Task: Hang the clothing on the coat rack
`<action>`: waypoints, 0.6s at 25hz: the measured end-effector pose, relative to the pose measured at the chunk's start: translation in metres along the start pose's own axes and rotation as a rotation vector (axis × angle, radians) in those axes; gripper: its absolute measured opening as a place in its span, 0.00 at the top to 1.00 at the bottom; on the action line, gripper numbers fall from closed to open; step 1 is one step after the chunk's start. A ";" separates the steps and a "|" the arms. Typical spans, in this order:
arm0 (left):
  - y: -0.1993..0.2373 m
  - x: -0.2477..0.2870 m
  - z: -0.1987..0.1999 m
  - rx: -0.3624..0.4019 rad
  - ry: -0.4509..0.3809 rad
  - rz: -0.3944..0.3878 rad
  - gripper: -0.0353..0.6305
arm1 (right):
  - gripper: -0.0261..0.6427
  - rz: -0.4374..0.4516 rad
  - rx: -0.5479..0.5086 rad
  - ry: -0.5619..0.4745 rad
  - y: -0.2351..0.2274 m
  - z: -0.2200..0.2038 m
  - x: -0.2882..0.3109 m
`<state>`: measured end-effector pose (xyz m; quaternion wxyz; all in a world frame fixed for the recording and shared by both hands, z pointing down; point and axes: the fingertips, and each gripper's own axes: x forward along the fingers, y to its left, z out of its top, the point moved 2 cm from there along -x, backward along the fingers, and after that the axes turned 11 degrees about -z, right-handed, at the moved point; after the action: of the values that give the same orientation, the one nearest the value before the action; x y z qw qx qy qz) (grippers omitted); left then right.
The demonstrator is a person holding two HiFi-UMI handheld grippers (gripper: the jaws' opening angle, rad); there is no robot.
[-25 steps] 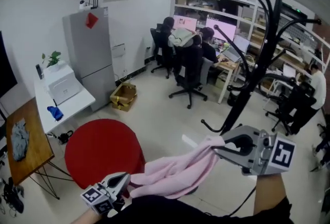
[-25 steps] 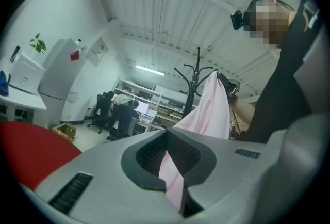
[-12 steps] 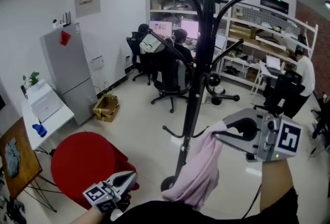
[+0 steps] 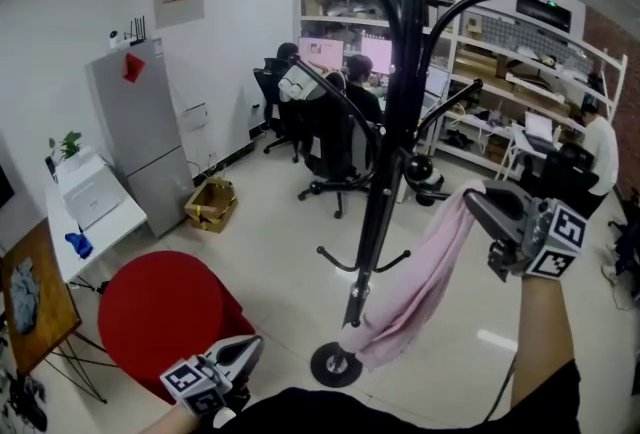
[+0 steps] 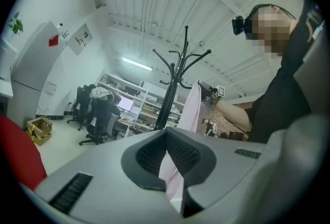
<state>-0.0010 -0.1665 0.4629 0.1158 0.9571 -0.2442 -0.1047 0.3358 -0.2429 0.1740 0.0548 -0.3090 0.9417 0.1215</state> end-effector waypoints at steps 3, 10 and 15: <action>0.005 -0.003 -0.001 -0.001 -0.004 0.002 0.96 | 0.95 -0.029 0.017 0.018 -0.011 -0.005 -0.002; 0.015 -0.013 0.005 -0.003 -0.021 -0.013 0.96 | 0.95 -0.071 0.049 0.071 -0.027 -0.015 -0.009; 0.014 -0.023 0.019 -0.075 -0.083 -0.026 0.96 | 0.95 -0.171 -0.005 0.140 -0.039 -0.021 -0.021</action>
<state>-0.0318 -0.1705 0.4518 0.1398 0.9500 -0.2321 -0.1551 0.3753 -0.2674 0.1902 -0.0017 -0.3962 0.9130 0.0968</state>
